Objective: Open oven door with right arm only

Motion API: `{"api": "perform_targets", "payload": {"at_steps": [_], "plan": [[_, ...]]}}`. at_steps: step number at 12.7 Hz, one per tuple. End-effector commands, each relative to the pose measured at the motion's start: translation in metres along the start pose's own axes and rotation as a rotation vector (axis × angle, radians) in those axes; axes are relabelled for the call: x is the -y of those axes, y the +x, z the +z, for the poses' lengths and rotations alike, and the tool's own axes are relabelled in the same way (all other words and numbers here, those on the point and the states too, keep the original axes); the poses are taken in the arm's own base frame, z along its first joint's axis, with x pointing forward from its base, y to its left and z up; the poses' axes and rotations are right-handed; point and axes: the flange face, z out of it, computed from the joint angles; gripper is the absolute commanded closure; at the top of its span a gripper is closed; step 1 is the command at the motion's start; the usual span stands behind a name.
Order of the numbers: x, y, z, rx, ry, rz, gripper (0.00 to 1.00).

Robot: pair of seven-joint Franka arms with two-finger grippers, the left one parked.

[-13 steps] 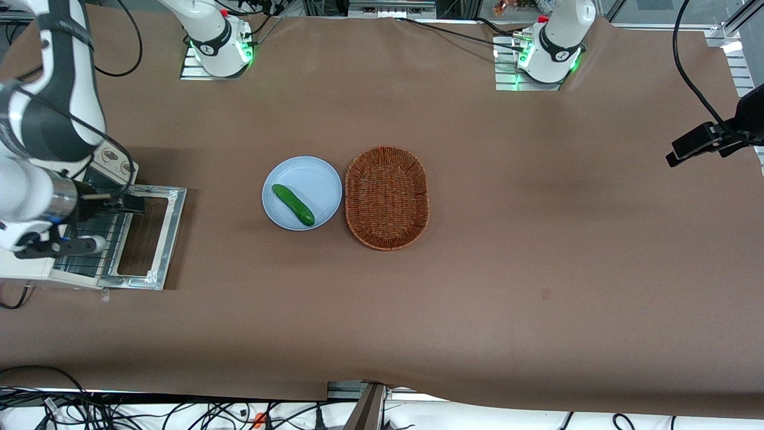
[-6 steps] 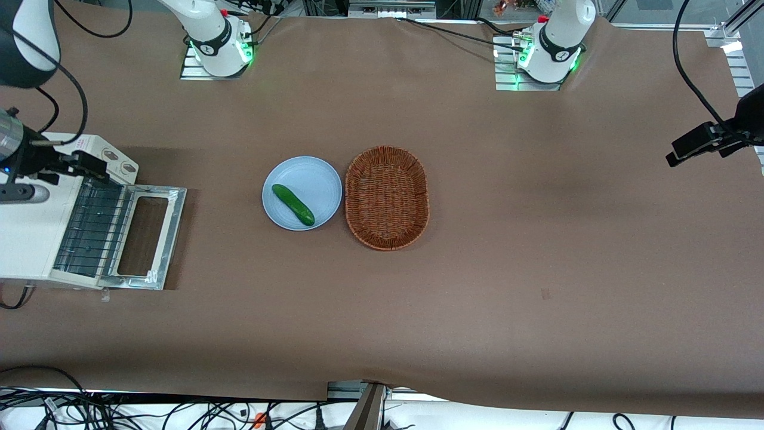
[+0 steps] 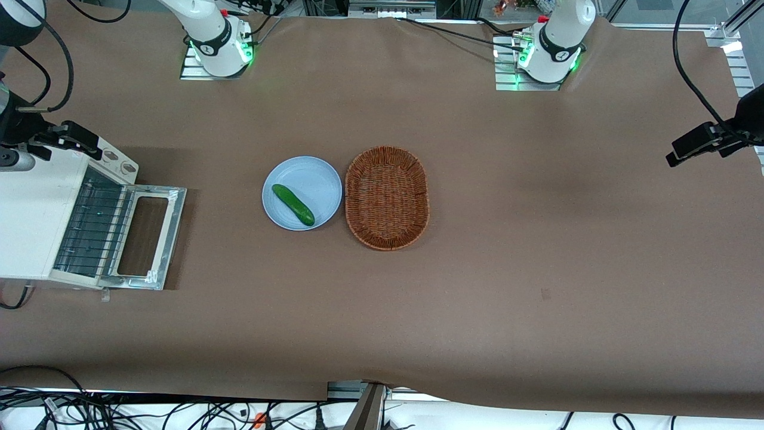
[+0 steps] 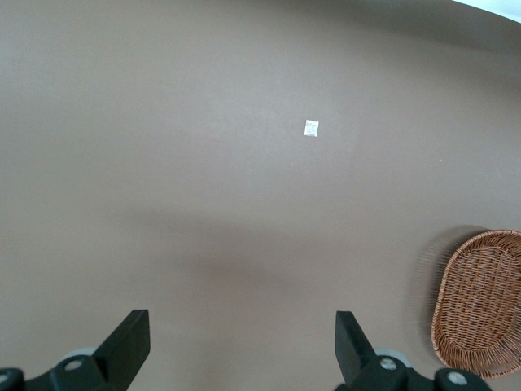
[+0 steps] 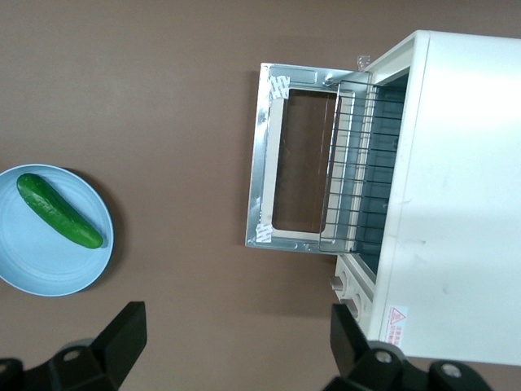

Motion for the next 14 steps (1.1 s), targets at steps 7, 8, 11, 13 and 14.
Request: {"api": "perform_targets", "payload": {"at_steps": [7,8,11,13,14], "plan": [[0.001,-0.009,-0.048,0.046,0.010,0.004,0.00],[0.001,-0.009,-0.048,0.050,0.009,0.004,0.00],[0.003,-0.011,-0.052,0.044,0.009,-0.002,0.00],[0.006,-0.011,-0.059,0.049,0.010,-0.003,0.00],[0.007,-0.011,-0.059,0.049,0.010,-0.006,0.00]]}}
